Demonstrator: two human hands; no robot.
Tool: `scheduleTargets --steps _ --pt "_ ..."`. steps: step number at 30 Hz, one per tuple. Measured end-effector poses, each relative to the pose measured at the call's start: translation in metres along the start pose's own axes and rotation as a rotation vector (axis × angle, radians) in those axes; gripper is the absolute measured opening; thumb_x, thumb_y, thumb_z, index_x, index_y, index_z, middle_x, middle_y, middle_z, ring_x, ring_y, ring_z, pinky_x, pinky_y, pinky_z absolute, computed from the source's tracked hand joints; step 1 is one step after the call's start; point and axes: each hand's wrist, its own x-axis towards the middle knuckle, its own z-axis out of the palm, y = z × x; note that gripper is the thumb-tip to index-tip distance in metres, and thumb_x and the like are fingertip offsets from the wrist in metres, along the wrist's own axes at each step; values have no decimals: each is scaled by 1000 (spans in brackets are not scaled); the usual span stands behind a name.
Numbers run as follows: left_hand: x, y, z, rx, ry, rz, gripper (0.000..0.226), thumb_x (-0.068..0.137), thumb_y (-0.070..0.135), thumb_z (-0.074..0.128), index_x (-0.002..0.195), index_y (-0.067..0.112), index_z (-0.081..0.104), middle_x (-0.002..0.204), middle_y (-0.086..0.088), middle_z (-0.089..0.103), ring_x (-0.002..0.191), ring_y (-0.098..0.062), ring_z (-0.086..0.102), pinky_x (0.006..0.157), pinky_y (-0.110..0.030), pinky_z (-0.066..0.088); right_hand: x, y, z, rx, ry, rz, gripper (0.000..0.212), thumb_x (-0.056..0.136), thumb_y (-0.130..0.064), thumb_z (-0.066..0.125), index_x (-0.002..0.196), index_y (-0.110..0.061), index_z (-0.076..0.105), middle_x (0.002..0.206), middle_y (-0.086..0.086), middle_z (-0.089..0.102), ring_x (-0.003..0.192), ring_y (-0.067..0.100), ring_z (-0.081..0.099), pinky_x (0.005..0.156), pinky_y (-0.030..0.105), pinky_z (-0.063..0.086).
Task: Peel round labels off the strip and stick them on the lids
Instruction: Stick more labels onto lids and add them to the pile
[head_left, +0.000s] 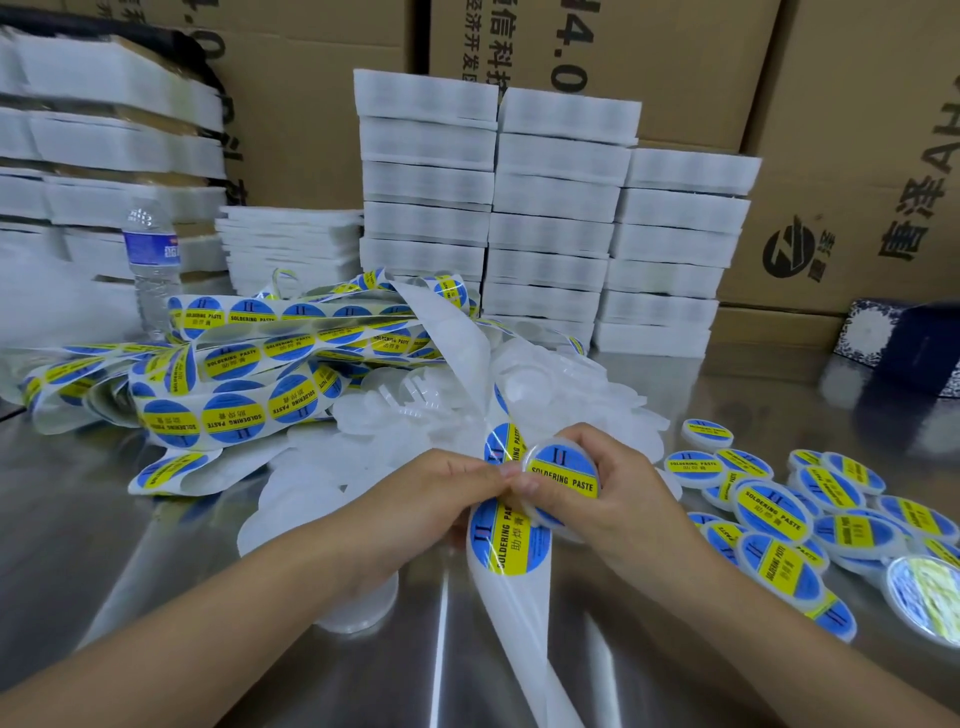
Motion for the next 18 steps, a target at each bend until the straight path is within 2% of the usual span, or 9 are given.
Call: scheduleTargets --steps 1,3,4,6,9,11,14,16,18 --pt "-1 1 0 -14 2 -3 37 71 40 58 81 10 77 98 -19 73 88 -26 68 88 -36 52 1 0 0 -43 23 2 47 57 -60 71 73 -19 55 56 -8 56 53 6 49 53 22 43" --pt "-3 2 0 -47 -2 5 45 68 40 57 85 3 75 105 -29 67 92 -34 59 89 -44 42 2 1 -1 -105 67 -5 56 62 -62 70 69 -11 49 53 -8 45 51 6 40 49 20 36" --pt "-3 2 -1 -48 -20 12 47 70 42 54 85 3 76 106 -30 67 92 -34 58 88 -43 39 2 1 -2 -118 78 -11 63 64 -65 71 68 -7 47 53 -8 41 50 6 37 47 18 34" --pt "-3 4 -3 -38 -83 16 47 73 44 51 83 7 77 99 -21 71 87 -27 63 86 -36 46 3 -1 -3 -108 92 -22 64 62 -66 63 65 -5 46 51 -10 40 47 4 36 45 14 32" --pt "-3 6 -4 -23 -120 17 33 78 37 59 82 11 78 93 -14 73 83 -21 67 82 -29 50 3 -4 -4 -71 89 -6 63 60 -67 54 63 -5 47 50 -9 40 46 6 37 44 16 33" --pt "-3 5 -3 -29 -104 21 33 75 39 55 78 16 79 90 -10 74 80 -19 68 78 -26 52 3 -5 -4 -14 83 30 56 64 -63 53 59 -8 45 51 -4 38 47 9 35 43 18 32" --pt "-3 3 1 39 -66 60 16 69 35 77 78 21 79 87 -3 76 81 -14 70 79 -26 54 3 -7 -3 64 83 69 45 70 -56 52 54 -15 48 48 -1 38 41 11 36 39 18 32" --pt "-3 1 2 86 -24 74 11 71 32 74 75 23 79 82 0 76 77 -9 69 79 -23 54 2 -7 -3 43 75 68 45 78 -53 49 50 -18 51 42 -3 42 36 11 40 38 16 33" --pt "-2 1 1 115 15 72 12 80 21 69 72 22 79 79 0 75 73 -7 69 72 -18 54 2 -6 -3 13 89 57 49 81 -52 45 50 -15 53 41 -1 46 36 11 44 38 17 37"
